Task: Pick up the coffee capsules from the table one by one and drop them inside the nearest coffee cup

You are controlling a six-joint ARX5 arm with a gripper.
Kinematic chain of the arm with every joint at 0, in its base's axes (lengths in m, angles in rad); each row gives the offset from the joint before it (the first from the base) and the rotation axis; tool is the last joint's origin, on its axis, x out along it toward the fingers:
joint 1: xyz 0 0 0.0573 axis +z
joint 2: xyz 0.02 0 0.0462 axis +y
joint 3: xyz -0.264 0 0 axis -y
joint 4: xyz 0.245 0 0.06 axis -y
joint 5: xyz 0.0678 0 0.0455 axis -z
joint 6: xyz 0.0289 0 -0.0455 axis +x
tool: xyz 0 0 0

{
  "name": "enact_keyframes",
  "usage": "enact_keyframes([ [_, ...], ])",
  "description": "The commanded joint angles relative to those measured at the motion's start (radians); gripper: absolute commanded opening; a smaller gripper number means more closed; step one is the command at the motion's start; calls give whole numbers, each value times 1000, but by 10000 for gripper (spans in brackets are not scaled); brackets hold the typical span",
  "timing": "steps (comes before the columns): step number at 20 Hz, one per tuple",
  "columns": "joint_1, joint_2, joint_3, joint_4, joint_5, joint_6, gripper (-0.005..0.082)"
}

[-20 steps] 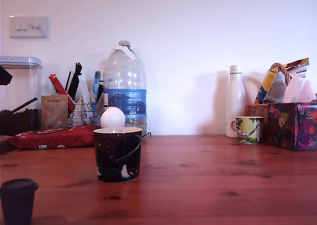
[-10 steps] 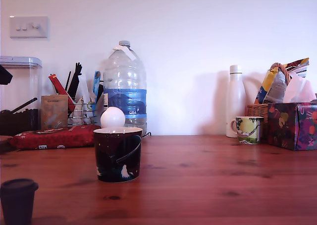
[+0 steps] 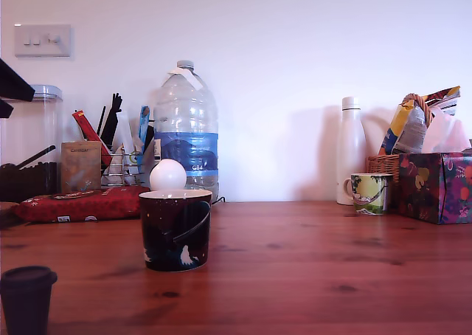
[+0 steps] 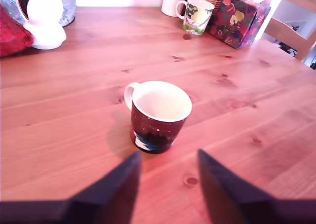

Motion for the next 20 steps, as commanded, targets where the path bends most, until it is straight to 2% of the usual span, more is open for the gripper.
enact_keyframes([
  [1, -3, 3, 5, 10, 23, -5, 755],
  [3, -4, 2, 5, -6, 93, -4, 755],
  [6, -21, -16, 5, -55, 96, 4, 755],
  [10, -63, -110, 5, -186, 16, 7, 755],
  [11, -76, -135, 5, -188, -10, -9, 755],
  [14, -114, -196, 4, -209, -101, -16, 755],
  [20, -205, -220, -55, -219, -149, -24, 755],
])
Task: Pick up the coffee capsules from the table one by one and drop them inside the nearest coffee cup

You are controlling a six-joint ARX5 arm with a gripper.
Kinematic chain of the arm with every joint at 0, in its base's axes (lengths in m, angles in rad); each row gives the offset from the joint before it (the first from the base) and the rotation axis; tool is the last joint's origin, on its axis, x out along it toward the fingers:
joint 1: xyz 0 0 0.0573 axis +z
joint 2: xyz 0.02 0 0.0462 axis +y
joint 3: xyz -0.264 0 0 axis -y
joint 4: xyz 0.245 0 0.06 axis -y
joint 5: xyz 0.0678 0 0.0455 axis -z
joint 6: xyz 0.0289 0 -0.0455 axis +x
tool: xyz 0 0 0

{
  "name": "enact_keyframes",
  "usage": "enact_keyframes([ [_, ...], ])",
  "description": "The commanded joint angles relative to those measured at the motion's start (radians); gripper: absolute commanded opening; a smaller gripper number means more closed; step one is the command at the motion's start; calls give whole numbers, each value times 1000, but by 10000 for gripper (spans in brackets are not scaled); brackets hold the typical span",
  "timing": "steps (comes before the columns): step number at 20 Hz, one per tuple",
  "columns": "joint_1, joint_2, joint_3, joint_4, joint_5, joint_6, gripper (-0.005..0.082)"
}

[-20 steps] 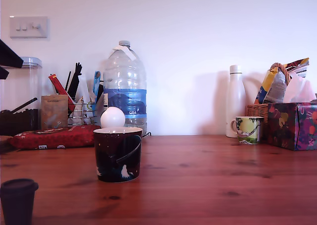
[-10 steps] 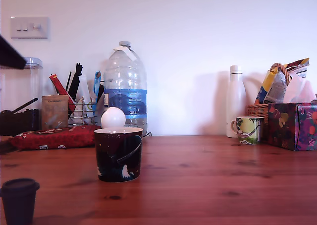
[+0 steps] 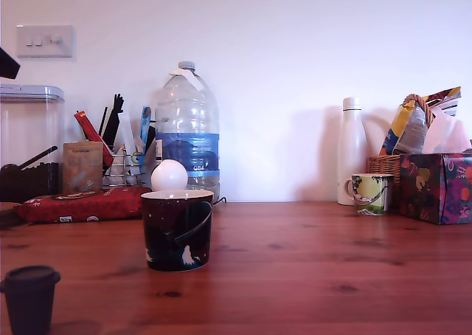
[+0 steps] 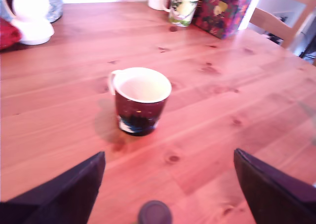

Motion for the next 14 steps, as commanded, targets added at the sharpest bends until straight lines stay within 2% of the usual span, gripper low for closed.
enact_keyframes([
  [1, -26, -3, -58, -4, -21, -3, 755],
  [5, -71, -3, -106, -3, -64, -23, 755],
  [14, -111, -3, -207, 8, -65, -58, 755],
])
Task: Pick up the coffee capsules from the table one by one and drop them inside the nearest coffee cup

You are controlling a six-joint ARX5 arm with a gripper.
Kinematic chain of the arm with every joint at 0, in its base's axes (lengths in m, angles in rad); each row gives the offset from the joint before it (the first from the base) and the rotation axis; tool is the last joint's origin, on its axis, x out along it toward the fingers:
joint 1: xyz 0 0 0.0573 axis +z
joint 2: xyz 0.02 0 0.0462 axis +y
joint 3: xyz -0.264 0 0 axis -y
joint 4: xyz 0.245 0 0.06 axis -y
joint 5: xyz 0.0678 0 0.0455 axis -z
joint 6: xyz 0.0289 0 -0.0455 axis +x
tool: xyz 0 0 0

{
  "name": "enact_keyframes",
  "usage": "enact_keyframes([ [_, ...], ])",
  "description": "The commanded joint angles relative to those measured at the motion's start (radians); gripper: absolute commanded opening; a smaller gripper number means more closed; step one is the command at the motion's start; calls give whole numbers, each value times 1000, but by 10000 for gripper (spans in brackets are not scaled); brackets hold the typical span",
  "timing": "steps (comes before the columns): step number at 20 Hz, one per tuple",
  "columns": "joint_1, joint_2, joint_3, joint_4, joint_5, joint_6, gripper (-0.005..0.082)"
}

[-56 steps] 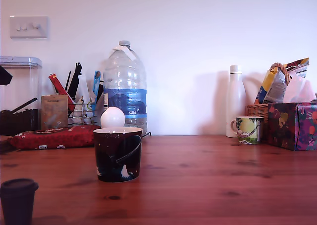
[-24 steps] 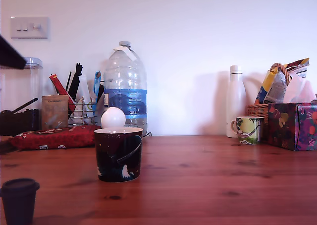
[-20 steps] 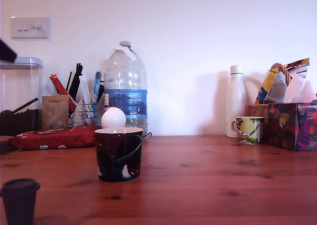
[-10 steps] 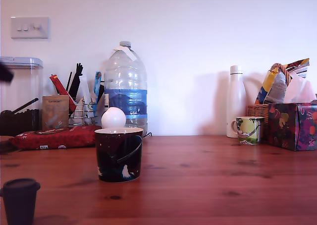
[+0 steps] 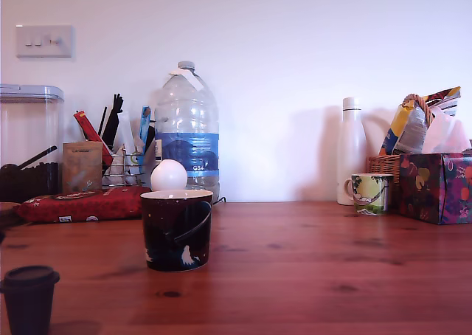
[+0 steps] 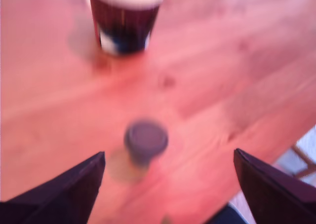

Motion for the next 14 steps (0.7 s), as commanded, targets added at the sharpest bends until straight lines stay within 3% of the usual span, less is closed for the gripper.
enact_keyframes([
  [1, -5, -3, -8, 20, -3, -11, 755],
  [6, -5, -1, -10, 15, -50, -35, 755],
  [14, -5, -1, -26, 33, -58, -30, 755],
])
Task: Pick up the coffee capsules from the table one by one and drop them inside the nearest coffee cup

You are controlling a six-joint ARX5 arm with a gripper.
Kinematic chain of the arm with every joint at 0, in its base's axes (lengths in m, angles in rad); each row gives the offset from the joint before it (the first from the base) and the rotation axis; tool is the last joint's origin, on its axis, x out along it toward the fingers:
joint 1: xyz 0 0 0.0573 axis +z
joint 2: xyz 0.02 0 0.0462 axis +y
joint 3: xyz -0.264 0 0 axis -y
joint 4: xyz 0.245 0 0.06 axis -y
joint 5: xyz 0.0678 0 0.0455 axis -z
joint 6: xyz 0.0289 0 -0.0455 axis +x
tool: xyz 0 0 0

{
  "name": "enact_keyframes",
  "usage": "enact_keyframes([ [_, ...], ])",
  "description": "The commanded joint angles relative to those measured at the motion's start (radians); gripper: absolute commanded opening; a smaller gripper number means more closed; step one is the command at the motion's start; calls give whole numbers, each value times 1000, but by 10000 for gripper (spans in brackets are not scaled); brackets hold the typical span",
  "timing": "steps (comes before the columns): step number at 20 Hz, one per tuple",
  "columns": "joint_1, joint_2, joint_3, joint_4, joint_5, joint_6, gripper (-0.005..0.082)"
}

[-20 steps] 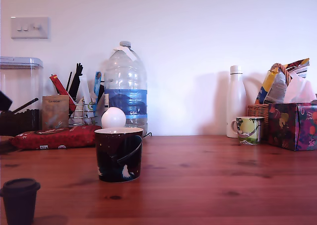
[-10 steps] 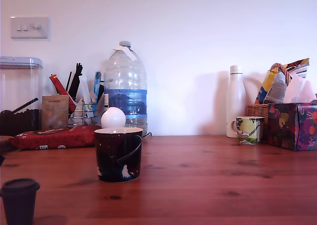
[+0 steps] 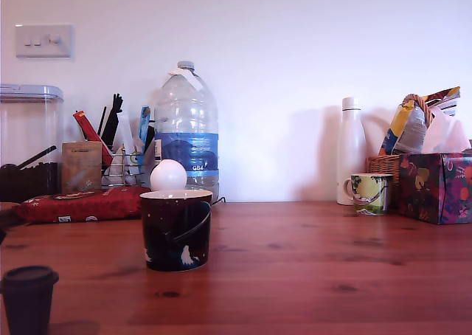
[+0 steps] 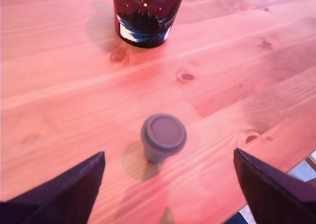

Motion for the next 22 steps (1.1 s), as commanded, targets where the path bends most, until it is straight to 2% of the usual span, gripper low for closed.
enact_keyframes([
  [1, -5, 0, -30, 31, -2, 5, 755],
  [3, -5, 0, -35, 54, -2, 29, 755],
  [6, -5, 14, -36, 66, -1, 33, 755],
  [10, -7, 126, -37, 158, 9, 52, 753],
  [13, -10, 267, -37, 273, 24, 55, 748],
  [17, -10, 505, -37, 439, 1, 56, 748],
  [22, -10, 765, -26, 627, 5, 72, 747],
])
